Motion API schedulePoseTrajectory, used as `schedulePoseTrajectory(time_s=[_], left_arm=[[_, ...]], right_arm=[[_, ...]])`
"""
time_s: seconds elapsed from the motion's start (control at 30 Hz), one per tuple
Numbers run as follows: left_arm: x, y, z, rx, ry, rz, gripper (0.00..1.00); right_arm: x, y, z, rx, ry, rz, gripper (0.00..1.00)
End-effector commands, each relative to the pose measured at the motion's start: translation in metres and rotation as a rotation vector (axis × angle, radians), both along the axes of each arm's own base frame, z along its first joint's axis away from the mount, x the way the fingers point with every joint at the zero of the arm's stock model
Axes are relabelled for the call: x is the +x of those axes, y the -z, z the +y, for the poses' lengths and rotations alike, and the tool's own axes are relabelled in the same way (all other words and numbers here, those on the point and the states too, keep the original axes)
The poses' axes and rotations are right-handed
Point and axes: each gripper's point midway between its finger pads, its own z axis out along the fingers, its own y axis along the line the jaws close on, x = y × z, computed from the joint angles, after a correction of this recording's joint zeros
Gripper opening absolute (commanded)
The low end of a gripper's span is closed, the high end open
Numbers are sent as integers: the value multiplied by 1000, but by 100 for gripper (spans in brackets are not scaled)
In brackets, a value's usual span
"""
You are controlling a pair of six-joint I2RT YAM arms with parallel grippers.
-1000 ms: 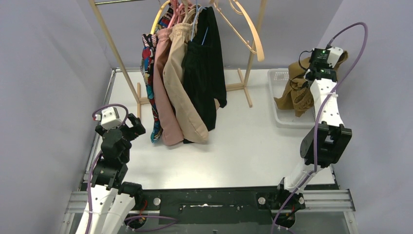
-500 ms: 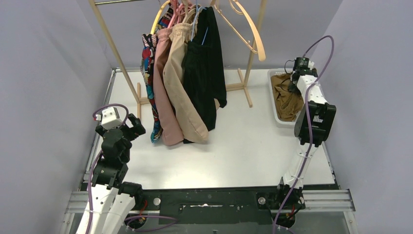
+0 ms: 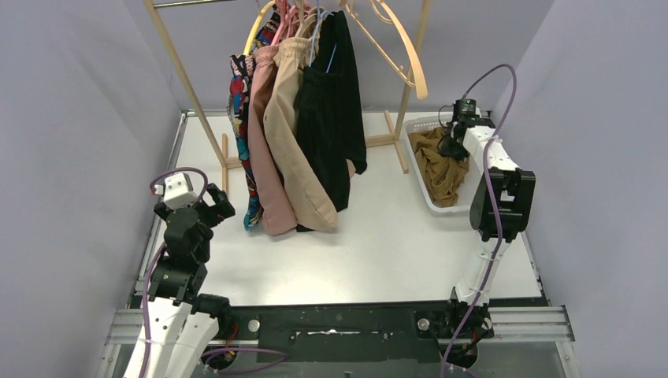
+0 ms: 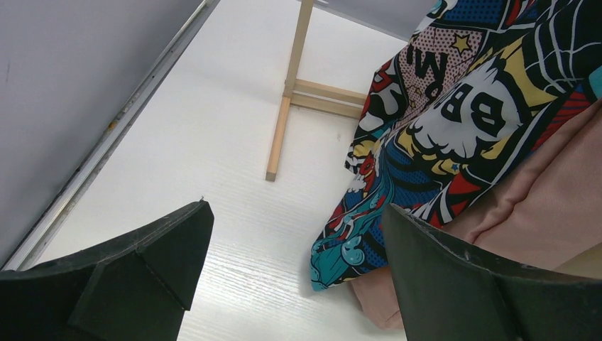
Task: Remove the shorts from the hanger
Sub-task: Place the shorts in the basket.
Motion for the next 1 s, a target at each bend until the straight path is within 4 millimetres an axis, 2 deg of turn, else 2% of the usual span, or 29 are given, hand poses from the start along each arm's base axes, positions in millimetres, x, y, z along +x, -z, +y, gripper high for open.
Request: schedulePoseTrajectory(time_s=[0.0, 0.1, 0.17, 0.33, 0.43, 0.5, 0.6, 0.73, 0.8, 0.9, 0.97], left_arm=[[5, -18, -1, -3, 7, -66, 90], [4, -19, 0, -4, 6, -71, 90], [4, -19, -1, -4, 8, -72, 90], [4, -19, -1, -7, 11, -72, 90], [4, -19, -1, -5, 10, -68, 90], [3, -19, 0, -5, 6, -71, 90], [3, -18, 1, -5, 2, -70, 90], [3, -19, -4, -20, 22, -74, 90], [4, -19, -5, -24, 29, -77, 90], [4, -19, -4, -26, 23, -74, 90], [3, -19, -5, -29, 26, -73, 90]], right_arm=[[26, -95, -39, -57, 127, -237, 9], [35, -104, -38, -72, 70, -244, 10], [40, -91, -27, -59, 21, -211, 11], [49, -32, 15, -73, -131, -61, 19], [39, 7, 29, -120, -173, 62, 22], [33, 20, 31, -118, -175, 92, 24], [31, 3, 26, -66, -155, 38, 43], [34, -54, 22, 105, -156, -143, 64], [30, -81, 14, 132, -137, -219, 75], [20, -112, 10, 177, -130, -300, 81], [14, -117, 9, 188, -117, -309, 81]])
